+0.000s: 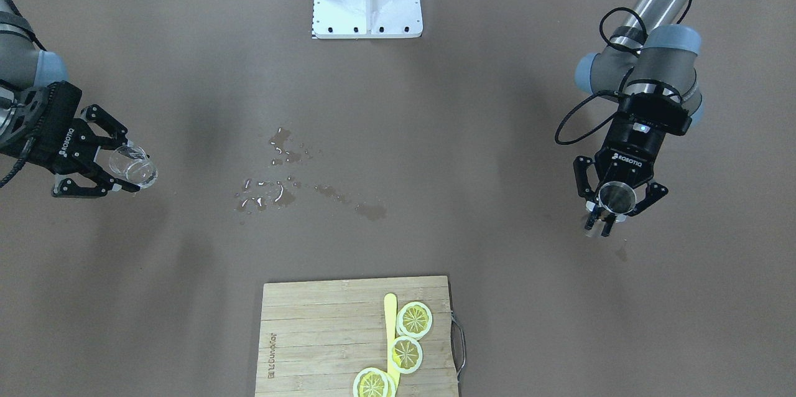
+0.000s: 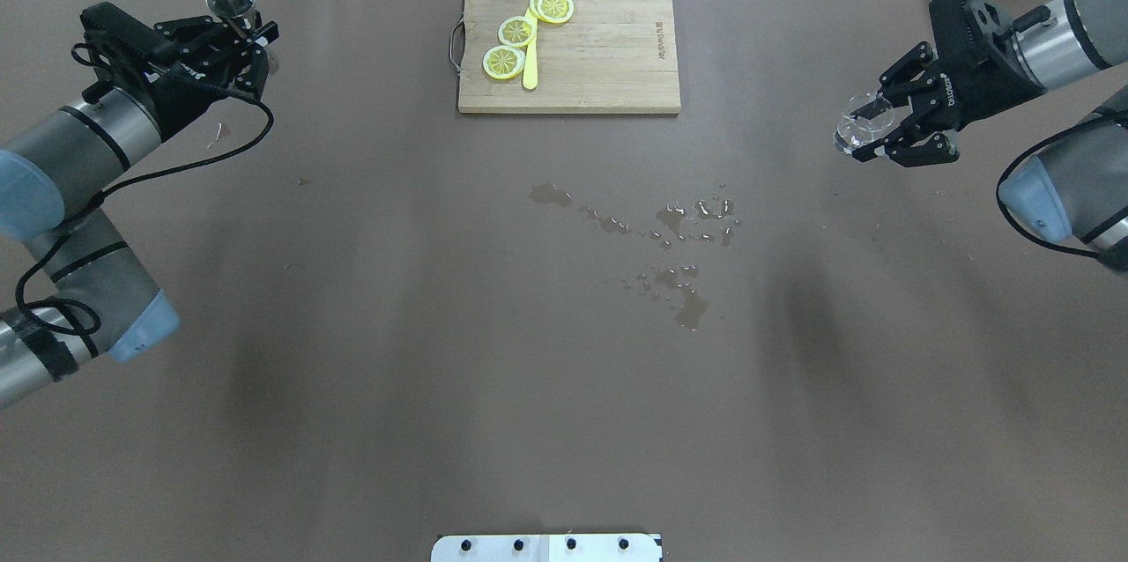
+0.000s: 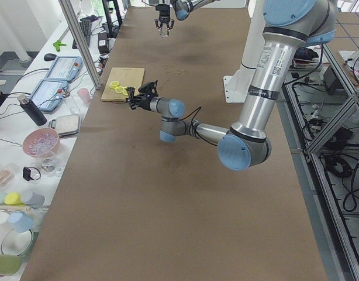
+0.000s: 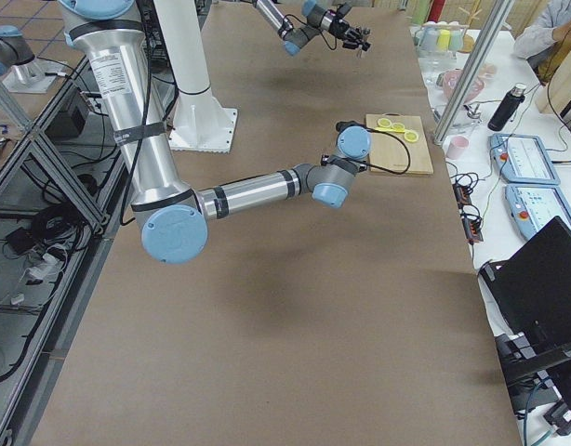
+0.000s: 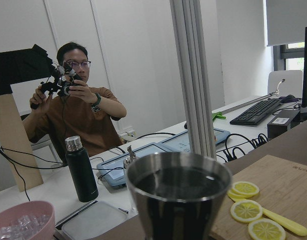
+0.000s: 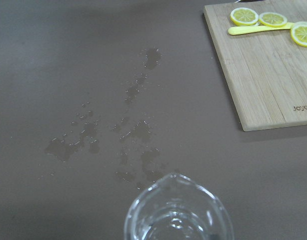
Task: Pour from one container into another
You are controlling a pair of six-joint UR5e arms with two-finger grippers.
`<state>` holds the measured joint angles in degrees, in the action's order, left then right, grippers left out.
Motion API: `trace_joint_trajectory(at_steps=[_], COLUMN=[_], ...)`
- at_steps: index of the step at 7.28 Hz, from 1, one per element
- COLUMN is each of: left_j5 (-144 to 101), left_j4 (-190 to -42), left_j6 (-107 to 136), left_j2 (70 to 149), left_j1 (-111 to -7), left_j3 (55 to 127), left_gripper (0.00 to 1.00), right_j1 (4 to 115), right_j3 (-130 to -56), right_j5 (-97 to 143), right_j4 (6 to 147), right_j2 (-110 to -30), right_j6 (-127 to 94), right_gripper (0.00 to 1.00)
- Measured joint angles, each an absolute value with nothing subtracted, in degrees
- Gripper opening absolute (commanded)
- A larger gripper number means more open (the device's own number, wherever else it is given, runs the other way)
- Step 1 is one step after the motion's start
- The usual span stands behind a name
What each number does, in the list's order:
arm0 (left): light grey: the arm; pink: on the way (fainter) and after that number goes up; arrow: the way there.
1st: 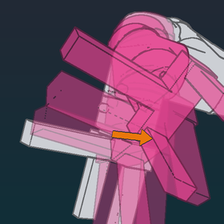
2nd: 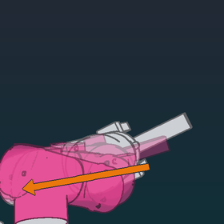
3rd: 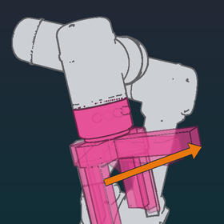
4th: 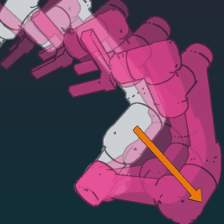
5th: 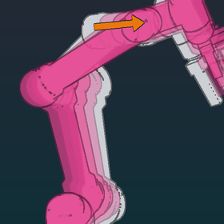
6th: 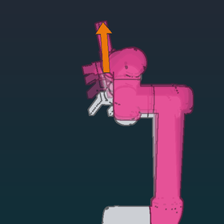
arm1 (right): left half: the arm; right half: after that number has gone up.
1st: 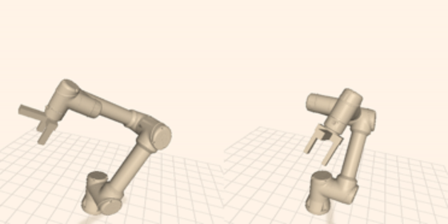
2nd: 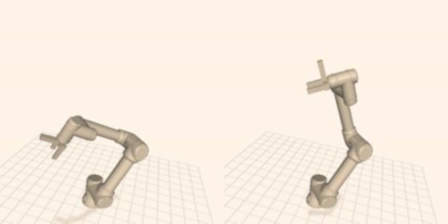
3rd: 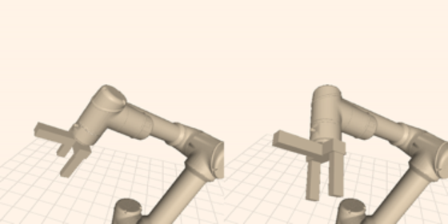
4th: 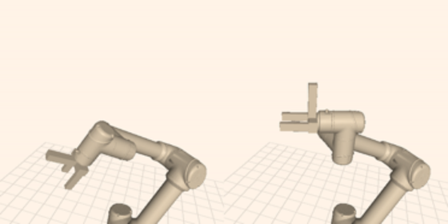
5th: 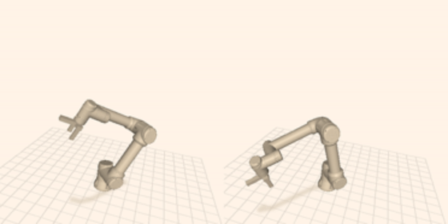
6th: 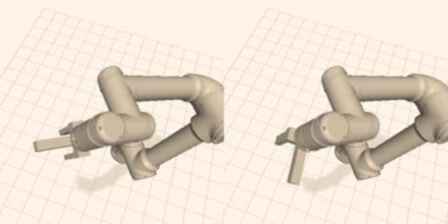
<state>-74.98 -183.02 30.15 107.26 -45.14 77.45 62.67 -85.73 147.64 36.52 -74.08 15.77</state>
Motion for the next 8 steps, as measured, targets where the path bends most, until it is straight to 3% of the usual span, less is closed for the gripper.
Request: trace_joint_trajectory(at_steps=[5, 8], left_j5=[-50.8, -38.2], left_j4=[-175.0, -156.4], left_j6=[46.2, 61.2], left_j2=[105.0, 102.2], left_j1=[-39.0, -34.2], left_j3=[79.3, 84.7], left_gripper=[0.00, 0.00], right_j1=[62.6, 62.4], right_j3=[-72.8, -70.2], right_j5=[147.1, 146.5], right_j4=[13.2, 10.3], right_j2=[-76.1, -75.5], right_j6=[10.4, 6.9], right_gripper=[0.00, 0.00])
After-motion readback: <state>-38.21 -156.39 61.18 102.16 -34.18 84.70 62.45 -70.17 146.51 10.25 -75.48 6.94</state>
